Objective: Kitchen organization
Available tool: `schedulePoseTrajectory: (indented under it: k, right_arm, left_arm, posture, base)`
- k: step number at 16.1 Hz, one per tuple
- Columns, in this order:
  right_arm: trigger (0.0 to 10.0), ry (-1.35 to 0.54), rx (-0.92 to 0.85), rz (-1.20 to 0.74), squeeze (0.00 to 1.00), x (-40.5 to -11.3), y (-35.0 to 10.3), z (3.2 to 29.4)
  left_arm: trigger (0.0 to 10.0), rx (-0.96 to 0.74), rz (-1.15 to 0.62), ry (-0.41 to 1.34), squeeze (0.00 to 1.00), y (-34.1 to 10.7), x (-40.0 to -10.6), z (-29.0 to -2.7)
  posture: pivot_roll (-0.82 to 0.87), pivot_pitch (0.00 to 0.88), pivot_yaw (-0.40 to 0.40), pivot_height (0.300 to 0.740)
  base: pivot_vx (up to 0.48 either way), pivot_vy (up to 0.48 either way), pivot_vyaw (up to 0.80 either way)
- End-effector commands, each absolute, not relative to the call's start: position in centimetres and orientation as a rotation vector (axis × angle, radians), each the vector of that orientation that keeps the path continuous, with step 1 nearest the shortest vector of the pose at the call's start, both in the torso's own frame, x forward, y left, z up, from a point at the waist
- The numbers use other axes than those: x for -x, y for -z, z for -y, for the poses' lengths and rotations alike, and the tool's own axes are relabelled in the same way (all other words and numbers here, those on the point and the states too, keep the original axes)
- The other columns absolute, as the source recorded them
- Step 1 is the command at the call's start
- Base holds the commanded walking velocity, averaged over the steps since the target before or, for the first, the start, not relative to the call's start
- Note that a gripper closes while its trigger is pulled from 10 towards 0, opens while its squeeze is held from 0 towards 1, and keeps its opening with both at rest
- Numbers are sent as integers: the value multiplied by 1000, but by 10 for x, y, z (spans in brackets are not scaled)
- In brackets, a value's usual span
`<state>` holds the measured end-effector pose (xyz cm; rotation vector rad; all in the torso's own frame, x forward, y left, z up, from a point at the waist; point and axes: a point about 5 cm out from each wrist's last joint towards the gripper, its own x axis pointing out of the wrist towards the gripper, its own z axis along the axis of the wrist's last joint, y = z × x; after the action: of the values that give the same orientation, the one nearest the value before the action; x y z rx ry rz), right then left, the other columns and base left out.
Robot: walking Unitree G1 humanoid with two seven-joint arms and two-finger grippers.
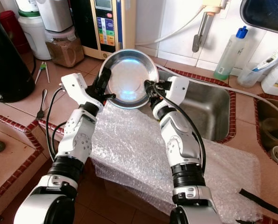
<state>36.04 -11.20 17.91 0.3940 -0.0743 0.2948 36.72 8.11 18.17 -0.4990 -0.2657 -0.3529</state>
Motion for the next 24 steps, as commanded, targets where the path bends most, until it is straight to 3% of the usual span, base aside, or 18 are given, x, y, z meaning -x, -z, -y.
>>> schedulePoseTrajectory:
  k: [1,2,3,4,5,6,7,8,12,15,19,24]
  right_arm:
    - [0,-225,-386,51,0,-363,-174,124]
    - [0,-213,-385,46,0,-364,-172,126]
    - [0,-206,-386,43,0,-364,-172,127]
    - [0,-201,-386,42,0,-365,-172,127]
    - [0,-187,-387,37,0,-366,-171,129]
    - [0,-180,-388,34,0,-366,-171,130]
    - [0,-163,-398,27,0,-367,-169,132]
    - [0,-158,-399,26,0,-367,-169,133]
    - [0,-113,-410,19,0,-370,-167,141]
    - [0,-42,-395,37,0,-372,-168,151]
    - [0,239,-272,37,0,-379,-164,202]
    - [0,397,-212,-40,0,-376,-146,236]
  left_arm:
    - [0,492,303,347,0,-190,-366,-83]
    - [0,475,296,351,0,-189,-367,-84]
    - [0,465,293,353,192,-189,-367,-84]
    - [0,459,291,355,192,-188,-367,-85]
    - [6549,463,282,347,1000,-187,-368,-87]
    - [8078,468,281,348,1000,-186,-369,-88]
    - [7451,468,279,354,1000,-186,-369,-88]
    - [10000,467,277,355,1000,-186,-369,-88]
    - [10000,443,222,516,1000,-183,-365,-75]
    - [10000,400,185,544,1000,-181,-366,-76]
    - [10000,137,46,612,1000,-158,-365,-90]
    - [10000,16,-53,685,1000,-137,-355,-91]
  posture:
    - [-74,0,-22,740]
    - [-74,0,-23,740]
    - [-74,0,-23,740]
    - [-72,0,-24,740]
    - [-71,0,-24,740]
    - [-70,0,-24,740]
    - [-69,0,-24,740]
    - [-69,0,-23,740]
    - [-68,0,-21,740]
    - [-68,0,-19,740]
    - [-57,0,-18,740]
    - [-49,0,-17,740]
  base:
    - [0,0,0]
    - [0,0,0]
    - [0,0,0]
    - [0,0,0]
    - [0,0,0]
    - [0,0,0]
    - [0,0,0]
    - [0,0,0]
    - [0,0,0]
    - [0,0,0]
    - [0,0,0]
    - [0,0,0]
